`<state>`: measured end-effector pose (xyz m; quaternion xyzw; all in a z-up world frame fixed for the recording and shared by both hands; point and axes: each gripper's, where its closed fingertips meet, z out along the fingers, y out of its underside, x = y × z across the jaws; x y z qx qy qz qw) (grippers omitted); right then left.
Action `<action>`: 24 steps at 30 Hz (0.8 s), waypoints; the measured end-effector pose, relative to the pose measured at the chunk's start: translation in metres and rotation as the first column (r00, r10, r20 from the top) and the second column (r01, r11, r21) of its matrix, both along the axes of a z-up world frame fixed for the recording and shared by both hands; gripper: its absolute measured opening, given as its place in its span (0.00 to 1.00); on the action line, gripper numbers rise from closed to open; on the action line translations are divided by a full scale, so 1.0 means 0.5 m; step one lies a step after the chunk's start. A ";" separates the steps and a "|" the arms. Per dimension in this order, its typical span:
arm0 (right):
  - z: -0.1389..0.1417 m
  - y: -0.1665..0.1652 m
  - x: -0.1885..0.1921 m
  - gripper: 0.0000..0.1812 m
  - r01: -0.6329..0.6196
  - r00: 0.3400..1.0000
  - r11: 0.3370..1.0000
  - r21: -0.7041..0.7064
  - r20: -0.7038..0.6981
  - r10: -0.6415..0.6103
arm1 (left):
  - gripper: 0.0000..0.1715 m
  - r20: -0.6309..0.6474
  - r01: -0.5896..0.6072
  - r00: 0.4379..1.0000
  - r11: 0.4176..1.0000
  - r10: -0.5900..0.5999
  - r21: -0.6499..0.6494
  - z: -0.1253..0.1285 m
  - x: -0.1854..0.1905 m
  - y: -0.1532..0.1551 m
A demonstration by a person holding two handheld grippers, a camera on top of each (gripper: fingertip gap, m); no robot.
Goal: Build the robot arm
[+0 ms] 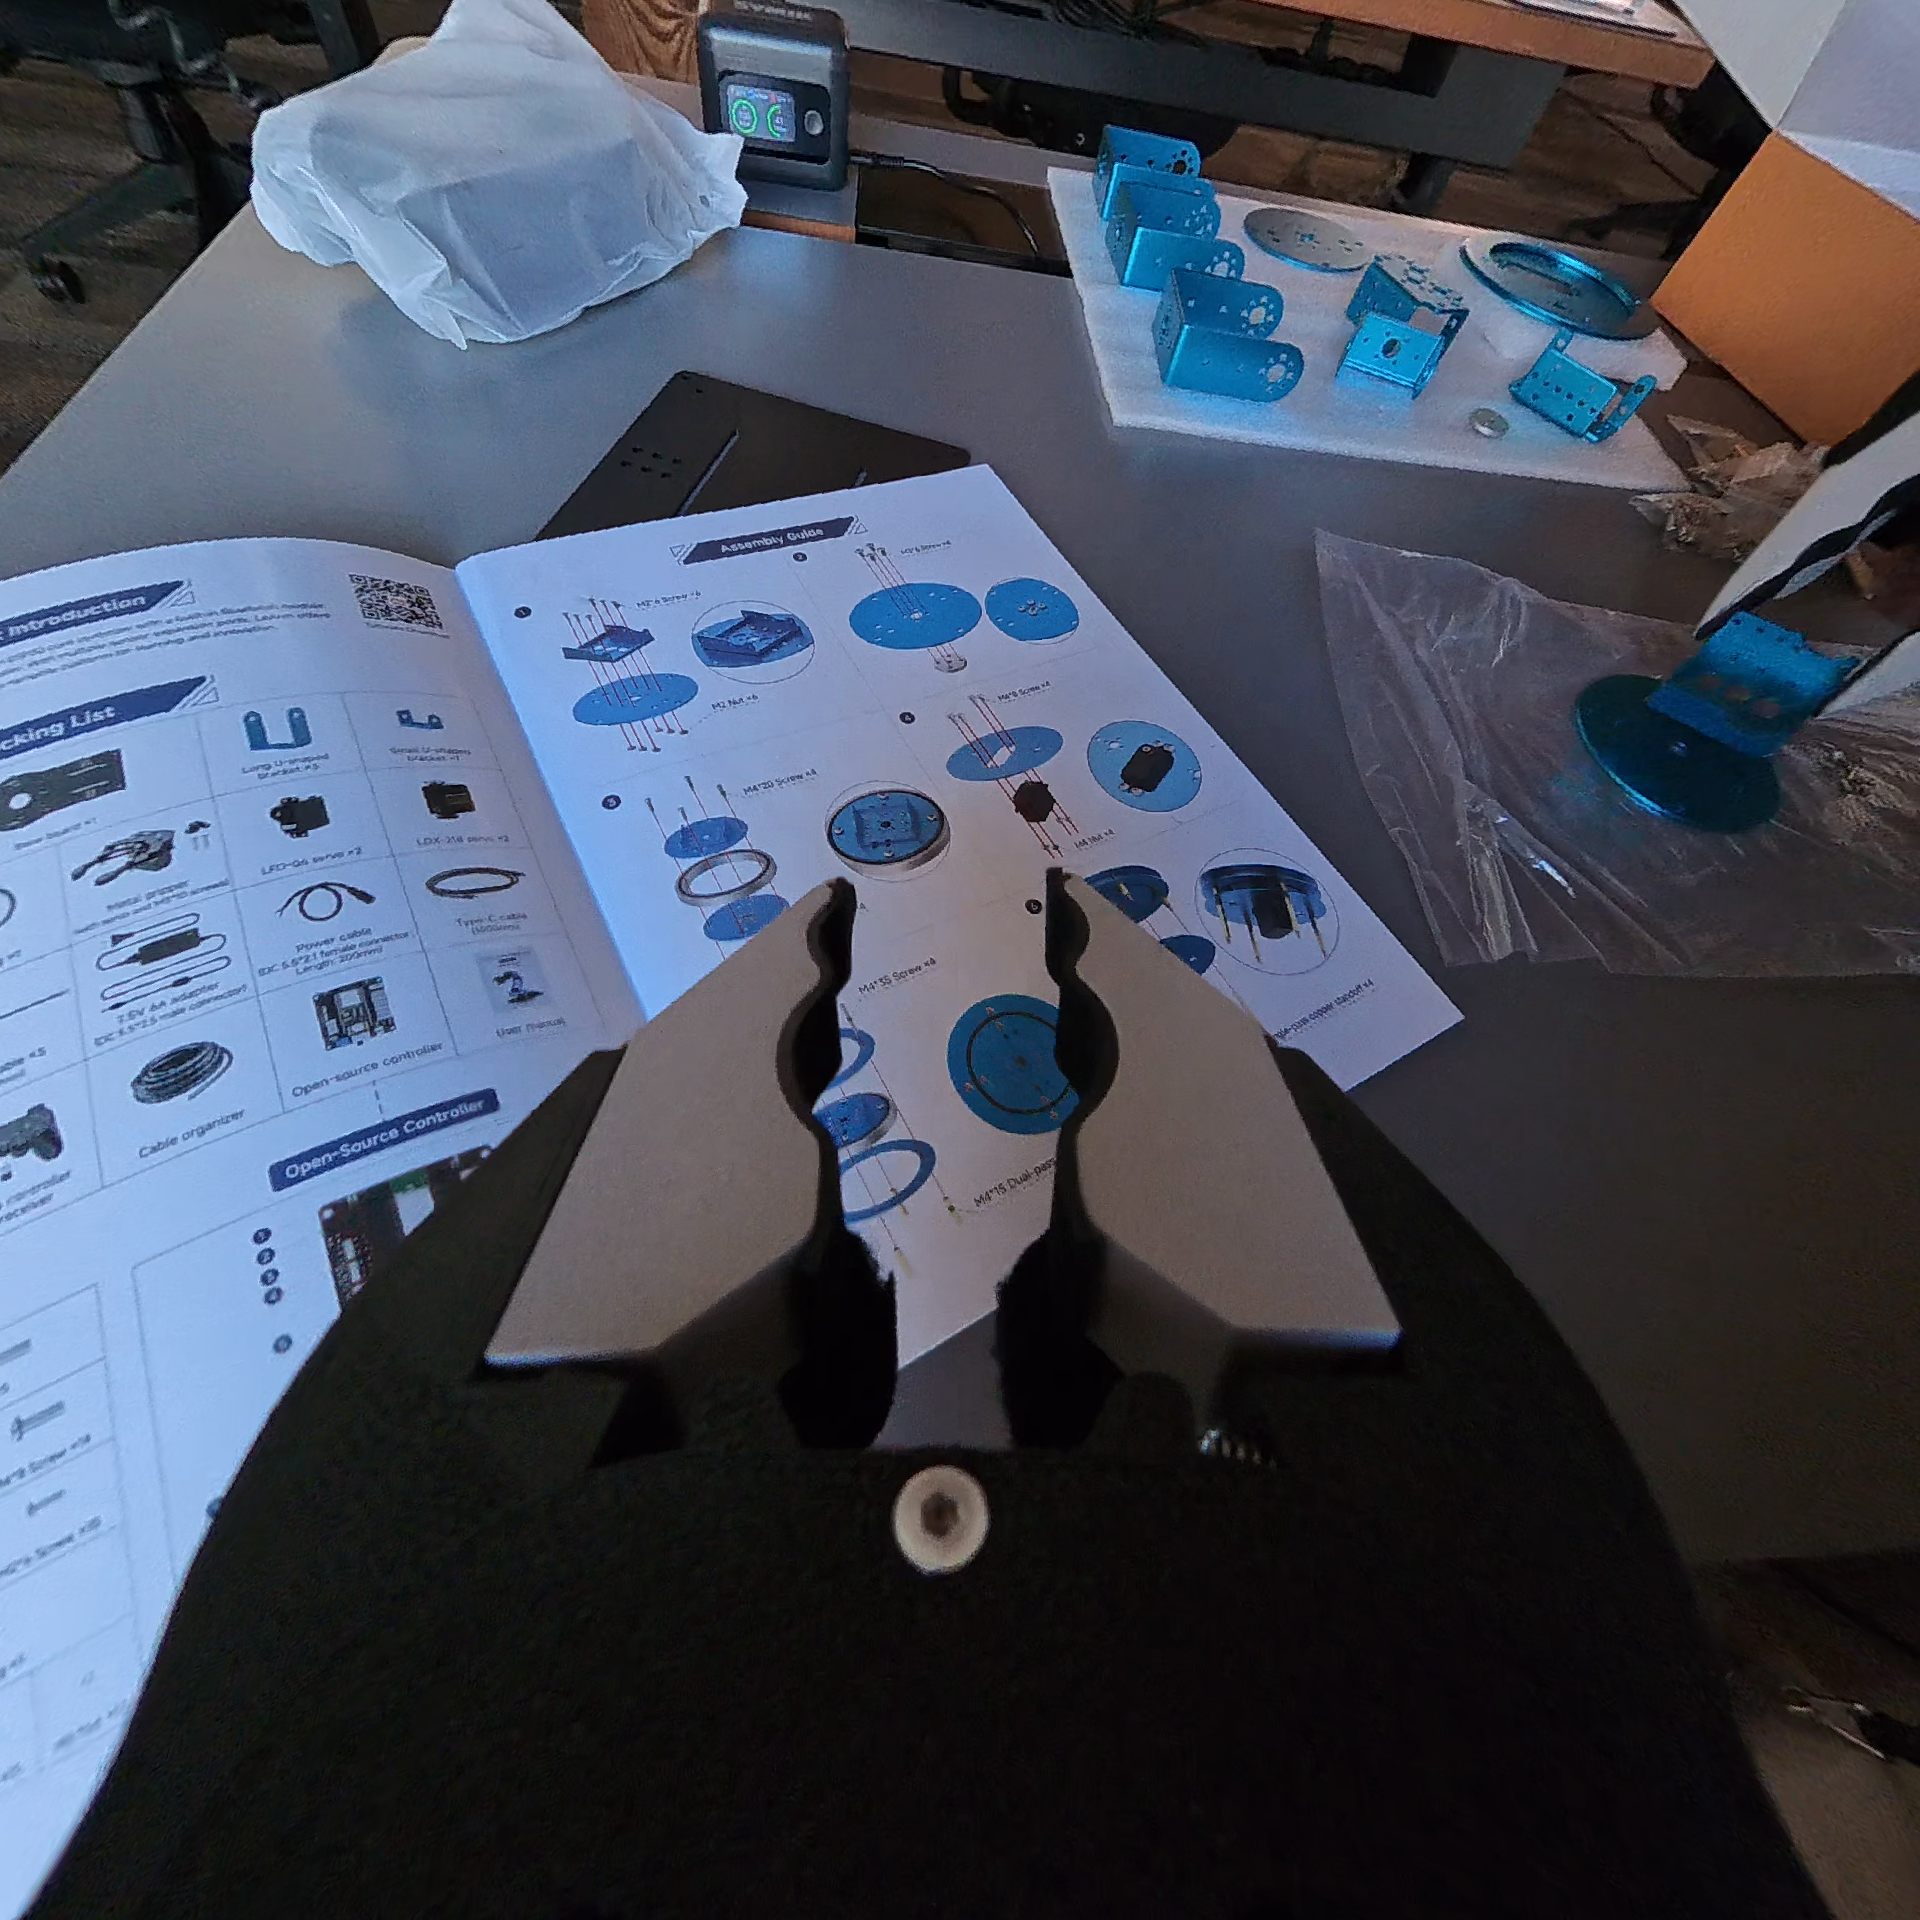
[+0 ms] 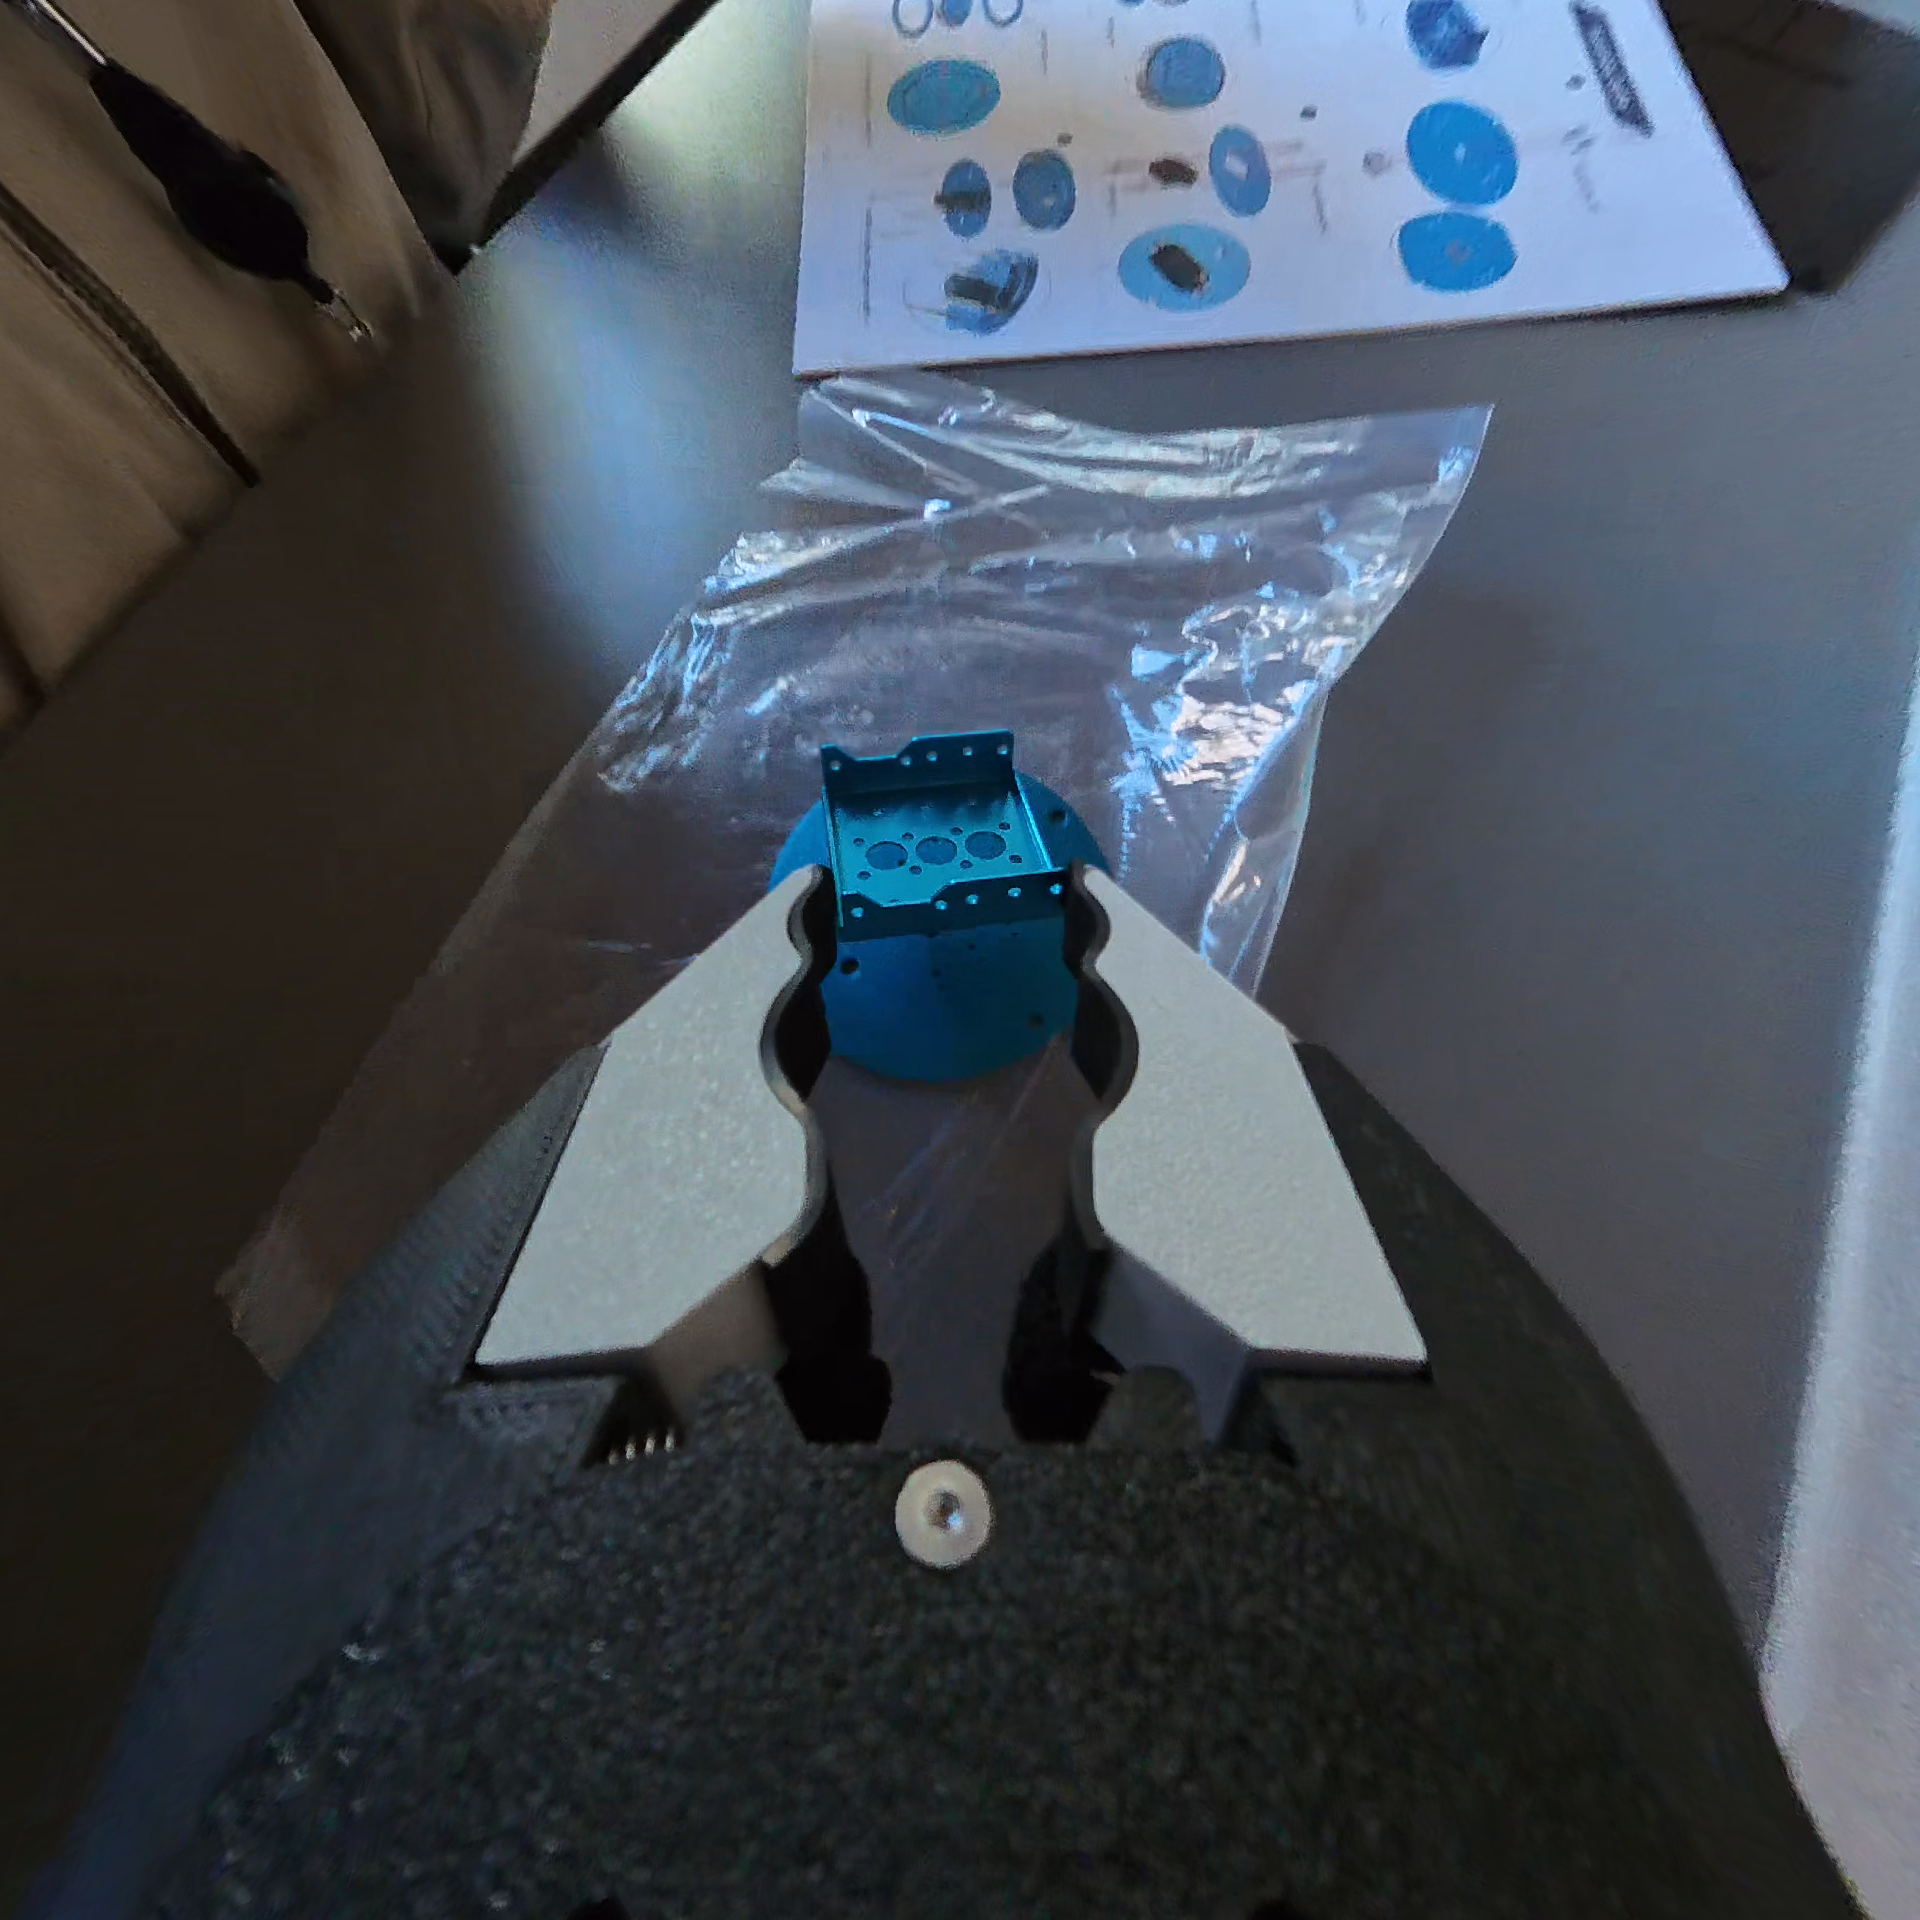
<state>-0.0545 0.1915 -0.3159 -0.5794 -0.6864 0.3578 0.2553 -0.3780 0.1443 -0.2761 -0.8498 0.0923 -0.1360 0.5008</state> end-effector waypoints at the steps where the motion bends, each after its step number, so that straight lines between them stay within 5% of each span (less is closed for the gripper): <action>1: -0.005 0.003 0.003 0.24 -0.009 1.000 1.000 -0.016 0.008 0.009 | 0.21 -0.001 -0.006 1.000 1.000 0.006 0.002 0.001 0.001 -0.004; 24: -0.022 -0.014 -0.002 0.24 -0.191 0.980 0.980 -0.051 0.055 0.194 | 0.21 -0.025 -0.130 0.991 0.991 0.131 0.016 0.019 0.000 -0.041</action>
